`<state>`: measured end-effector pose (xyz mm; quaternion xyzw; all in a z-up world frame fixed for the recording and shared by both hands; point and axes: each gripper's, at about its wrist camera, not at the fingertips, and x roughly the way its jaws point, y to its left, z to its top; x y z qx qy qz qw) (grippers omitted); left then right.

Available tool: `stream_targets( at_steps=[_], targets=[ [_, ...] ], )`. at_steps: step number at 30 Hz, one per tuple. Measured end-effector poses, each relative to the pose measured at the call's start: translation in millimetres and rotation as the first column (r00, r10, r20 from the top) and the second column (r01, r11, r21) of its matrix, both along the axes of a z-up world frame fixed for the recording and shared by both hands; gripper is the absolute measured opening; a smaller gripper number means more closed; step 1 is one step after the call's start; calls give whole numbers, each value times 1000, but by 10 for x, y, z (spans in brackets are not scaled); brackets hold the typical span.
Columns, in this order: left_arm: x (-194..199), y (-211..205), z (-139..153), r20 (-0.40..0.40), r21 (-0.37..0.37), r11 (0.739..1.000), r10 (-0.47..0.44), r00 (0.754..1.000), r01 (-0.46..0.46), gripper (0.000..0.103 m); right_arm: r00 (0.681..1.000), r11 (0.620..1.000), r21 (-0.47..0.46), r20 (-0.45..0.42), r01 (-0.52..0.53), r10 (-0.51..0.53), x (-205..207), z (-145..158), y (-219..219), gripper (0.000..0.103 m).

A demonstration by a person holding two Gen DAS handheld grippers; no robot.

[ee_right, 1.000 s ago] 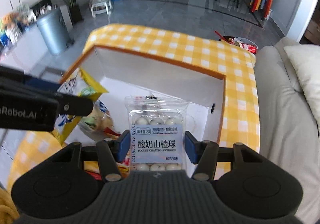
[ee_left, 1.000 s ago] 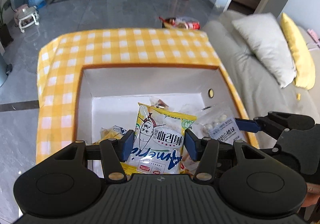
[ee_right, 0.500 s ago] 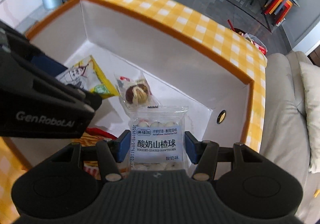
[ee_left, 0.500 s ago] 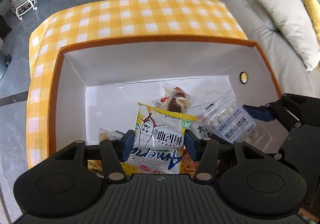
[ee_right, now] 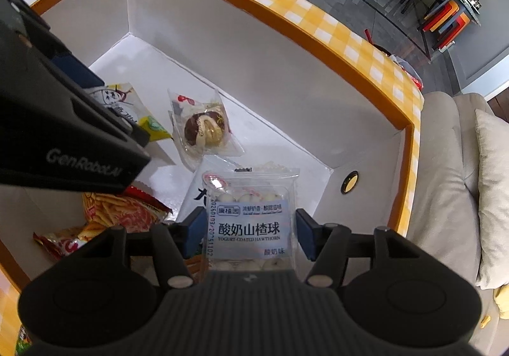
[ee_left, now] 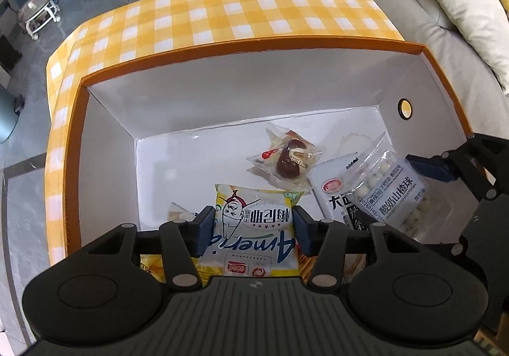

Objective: Organize snacks
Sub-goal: 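Withdraw both tools from the box back toward the remaining snacks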

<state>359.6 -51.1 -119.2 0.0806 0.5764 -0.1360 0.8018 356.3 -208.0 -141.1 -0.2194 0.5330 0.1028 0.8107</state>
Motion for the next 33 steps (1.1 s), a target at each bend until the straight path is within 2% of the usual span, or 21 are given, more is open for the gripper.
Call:
stream_targets(
  at_steps=[3, 5, 8, 16, 21, 26, 33],
  targets=[
    [-15, 11, 43, 11, -7, 1000, 7, 1000, -7, 66, 1000, 1000, 12, 8, -4, 4, -25, 35, -9, 61],
    [-26, 20, 83, 23, -5, 1000, 16, 1000, -16, 75, 1000, 1000, 3, 23, -4, 4, -40, 68, 1, 68],
    [-58, 50, 184, 58, -7, 999, 36, 998, -36, 80, 998, 1000, -10, 59, -1, 1, -70, 166, 13, 73],
    [-200, 151, 505, 129, -32, 997, 67, 989, -64, 81, 993, 1000, 20, 119, 0, -2, -188, 470, 36, 78],
    [-415, 209, 753, 202, -55, 997, 71, 977, -61, 81, 984, 995, 100, 171, 28, -45, -343, 727, -7, 79],
    [-703, 277, 1055, 324, -75, 996, 78, 943, -57, 81, 952, 986, 147, 284, 77, -117, -578, 993, -62, 79],
    [-1156, 403, 1325, 433, -110, 990, 125, 893, -85, 82, 901, 951, 282, 367, 128, -230, -1045, 1300, -141, 82]
  ],
)
